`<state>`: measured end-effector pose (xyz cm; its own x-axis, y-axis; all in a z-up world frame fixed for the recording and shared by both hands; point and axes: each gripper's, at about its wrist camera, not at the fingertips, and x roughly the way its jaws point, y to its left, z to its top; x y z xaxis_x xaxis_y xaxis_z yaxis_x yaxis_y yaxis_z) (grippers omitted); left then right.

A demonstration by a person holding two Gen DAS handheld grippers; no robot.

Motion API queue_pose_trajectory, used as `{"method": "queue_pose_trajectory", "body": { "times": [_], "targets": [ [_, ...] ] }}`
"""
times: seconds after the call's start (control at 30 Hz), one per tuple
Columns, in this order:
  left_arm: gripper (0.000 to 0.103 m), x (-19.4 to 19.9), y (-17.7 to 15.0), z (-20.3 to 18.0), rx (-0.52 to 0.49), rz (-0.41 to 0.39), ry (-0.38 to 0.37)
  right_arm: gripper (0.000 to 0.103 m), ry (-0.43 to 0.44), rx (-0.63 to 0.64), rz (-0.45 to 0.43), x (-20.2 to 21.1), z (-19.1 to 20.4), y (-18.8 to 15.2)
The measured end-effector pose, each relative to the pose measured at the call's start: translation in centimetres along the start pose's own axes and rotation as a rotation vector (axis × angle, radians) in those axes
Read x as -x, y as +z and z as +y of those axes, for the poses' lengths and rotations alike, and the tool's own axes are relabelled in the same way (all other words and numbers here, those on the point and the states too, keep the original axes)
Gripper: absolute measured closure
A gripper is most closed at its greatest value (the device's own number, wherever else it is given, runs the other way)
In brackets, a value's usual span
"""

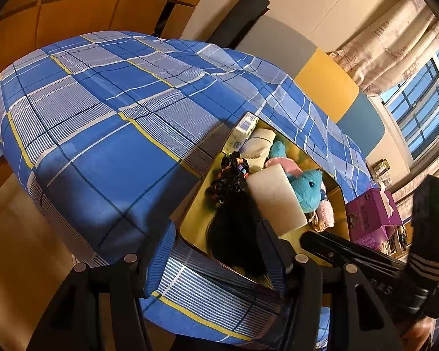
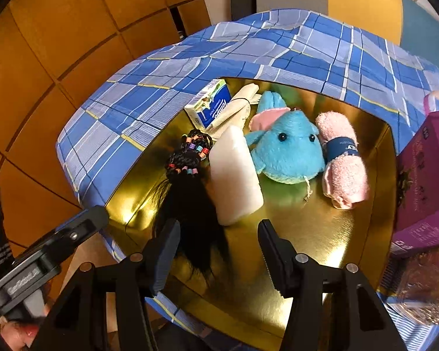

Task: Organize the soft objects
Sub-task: 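Lower the white foam pad into the gold tray and open the right gripper, then move both grippers away from the tray back over the bed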

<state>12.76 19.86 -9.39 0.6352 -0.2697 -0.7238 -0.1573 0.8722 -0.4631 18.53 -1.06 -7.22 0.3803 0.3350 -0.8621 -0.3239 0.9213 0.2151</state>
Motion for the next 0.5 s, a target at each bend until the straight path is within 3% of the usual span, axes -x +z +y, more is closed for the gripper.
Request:
{"method": "queue_pose_trajectory", "body": {
  "times": [0.23,0.5],
  "targets": [
    [0.044,-0.4,-0.4,-1.5,-0.041,0.020,-0.043,0.046,-0.043,0.073,-0.073,4.3,0.0,-1.6],
    [0.044,-0.4,-1.5,-5.0,-0.132,0.028,-0.059,0.045,-0.053,0.035,-0.210,10.4,-2.4,-2.9]
  ]
}}
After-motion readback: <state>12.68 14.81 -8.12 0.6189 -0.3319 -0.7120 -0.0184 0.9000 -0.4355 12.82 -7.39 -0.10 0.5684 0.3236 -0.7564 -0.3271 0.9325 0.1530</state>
